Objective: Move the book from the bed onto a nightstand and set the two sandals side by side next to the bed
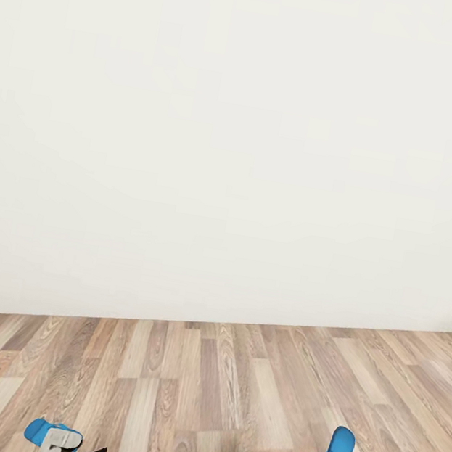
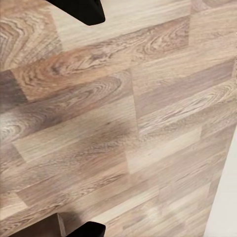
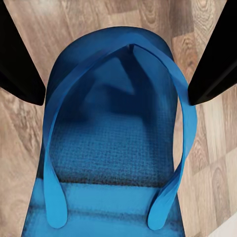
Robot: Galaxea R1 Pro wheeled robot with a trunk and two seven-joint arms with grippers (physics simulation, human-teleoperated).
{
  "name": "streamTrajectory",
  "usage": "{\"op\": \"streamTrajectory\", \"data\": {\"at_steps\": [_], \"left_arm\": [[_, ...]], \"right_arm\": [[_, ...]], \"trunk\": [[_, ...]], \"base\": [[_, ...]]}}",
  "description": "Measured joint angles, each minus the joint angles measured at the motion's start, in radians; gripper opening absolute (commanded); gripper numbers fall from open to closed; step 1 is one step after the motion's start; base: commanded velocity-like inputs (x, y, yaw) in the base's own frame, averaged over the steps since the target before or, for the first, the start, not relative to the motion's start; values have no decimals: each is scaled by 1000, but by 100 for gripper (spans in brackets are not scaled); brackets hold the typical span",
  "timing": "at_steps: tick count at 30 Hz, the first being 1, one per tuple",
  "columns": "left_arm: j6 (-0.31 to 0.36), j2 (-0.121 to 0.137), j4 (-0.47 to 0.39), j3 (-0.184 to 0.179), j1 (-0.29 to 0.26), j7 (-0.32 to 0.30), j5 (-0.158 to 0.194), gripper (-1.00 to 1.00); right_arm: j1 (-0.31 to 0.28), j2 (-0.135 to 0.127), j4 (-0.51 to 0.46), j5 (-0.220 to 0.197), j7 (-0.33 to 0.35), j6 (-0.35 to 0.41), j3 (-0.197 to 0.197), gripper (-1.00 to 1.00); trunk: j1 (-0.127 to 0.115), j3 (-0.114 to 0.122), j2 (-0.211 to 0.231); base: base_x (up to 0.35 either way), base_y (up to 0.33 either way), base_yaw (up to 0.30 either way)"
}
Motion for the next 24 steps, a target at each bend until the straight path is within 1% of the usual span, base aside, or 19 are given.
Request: {"op": "streamTrajectory", "data": {"at_steps": [7, 14, 18, 20, 24], "left_arm": [[0, 0, 0, 0, 0, 0, 0, 100], [0, 0, 0, 0, 0, 0, 0, 100], [0, 0, 0, 0, 0, 0, 0, 100], [0, 0, 0, 0, 0, 0, 0, 100], [0, 0, 0, 0, 0, 0, 0, 100]], "right_arm": [[0, 0, 0, -1, 1, 0, 0, -100], [0, 0, 0, -1, 1, 1, 0, -100], [0, 0, 0, -2, 1, 1, 0, -100], [0, 0, 0, -2, 1, 1, 0, -100], [0, 0, 0, -2, 1, 1, 0, -100]], "trunk": [[0, 0, 0], [0, 0, 0], [0, 0, 0], [0, 0, 0], [0, 0, 0]], "base": [[3, -1, -8], [0, 0, -140], [1, 0, -44], [144, 0, -8], [277, 0, -2]]}}
